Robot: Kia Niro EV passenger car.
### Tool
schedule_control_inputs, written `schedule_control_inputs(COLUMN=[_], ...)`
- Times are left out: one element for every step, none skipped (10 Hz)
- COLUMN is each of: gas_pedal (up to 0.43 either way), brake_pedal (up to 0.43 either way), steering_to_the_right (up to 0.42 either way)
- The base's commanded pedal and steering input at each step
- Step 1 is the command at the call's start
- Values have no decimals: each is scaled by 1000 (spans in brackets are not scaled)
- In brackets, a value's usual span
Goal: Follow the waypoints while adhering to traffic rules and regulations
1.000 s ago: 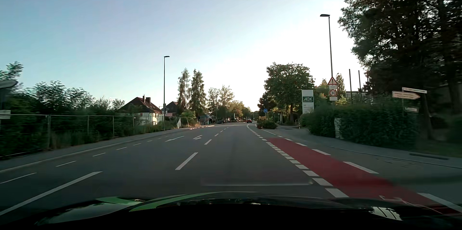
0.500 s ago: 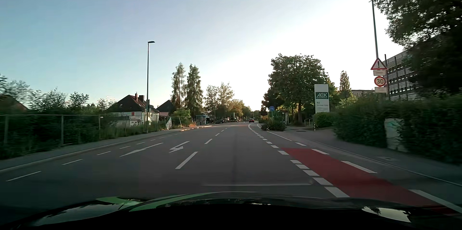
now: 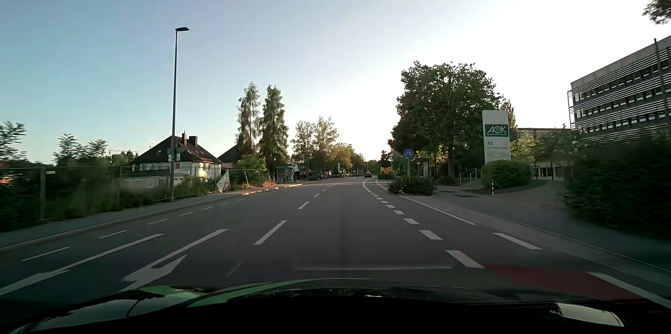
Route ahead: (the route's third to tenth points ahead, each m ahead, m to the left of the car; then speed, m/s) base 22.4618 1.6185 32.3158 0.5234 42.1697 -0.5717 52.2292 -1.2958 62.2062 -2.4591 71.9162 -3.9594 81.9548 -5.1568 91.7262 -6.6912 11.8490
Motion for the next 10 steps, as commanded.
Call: schedule_control_inputs(gas_pedal=[169, 169, 169, 169, 169, 169, 157, 157, 150, 138], brake_pedal=[0, 0, 0, 0, 0, 0, 0, 0, 0, 0], steering_to_the_right=[6, 6, 6, 6, 6, 6, 6, 6, 6, 6])
